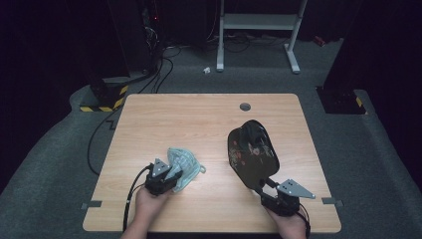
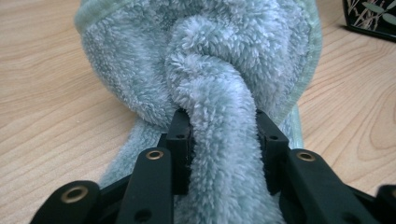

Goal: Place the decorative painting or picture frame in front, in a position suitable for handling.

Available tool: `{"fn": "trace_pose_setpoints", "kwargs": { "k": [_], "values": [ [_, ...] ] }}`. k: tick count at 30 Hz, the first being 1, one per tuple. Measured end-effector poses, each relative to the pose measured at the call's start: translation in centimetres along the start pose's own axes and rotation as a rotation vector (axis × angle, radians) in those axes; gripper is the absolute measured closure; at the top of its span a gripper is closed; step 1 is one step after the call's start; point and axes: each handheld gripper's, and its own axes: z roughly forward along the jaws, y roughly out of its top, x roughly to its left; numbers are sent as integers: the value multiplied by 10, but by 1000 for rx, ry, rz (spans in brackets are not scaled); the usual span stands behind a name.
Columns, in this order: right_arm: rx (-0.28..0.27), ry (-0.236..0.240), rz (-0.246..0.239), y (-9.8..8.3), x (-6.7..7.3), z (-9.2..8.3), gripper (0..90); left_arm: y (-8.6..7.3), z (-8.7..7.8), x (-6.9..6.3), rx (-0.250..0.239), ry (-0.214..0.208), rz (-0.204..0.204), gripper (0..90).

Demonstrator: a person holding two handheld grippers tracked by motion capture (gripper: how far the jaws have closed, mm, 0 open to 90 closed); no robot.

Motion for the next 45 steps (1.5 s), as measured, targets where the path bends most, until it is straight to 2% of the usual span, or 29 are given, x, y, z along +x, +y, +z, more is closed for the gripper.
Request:
{"fn": "trace_pose_setpoints", "kwargs": {
  "k": [1,7,19,29,45],
  "values": [
    [-5,-2,2,0,1,-4,510,0,0,1,8,-10,-11,627],
    [-11,13,-12,-3,3,-11,573,0,0,-1,6,2,-2,624],
    [4,38,-31,-6,8,-10,603,0,0,0,3,-3,-17,625],
    [14,57,-46,-6,13,-5,602,0,0,0,3,-5,-17,620],
    [24,92,-60,-5,21,4,552,0,0,-1,5,-6,-8,615]
  ]
}}
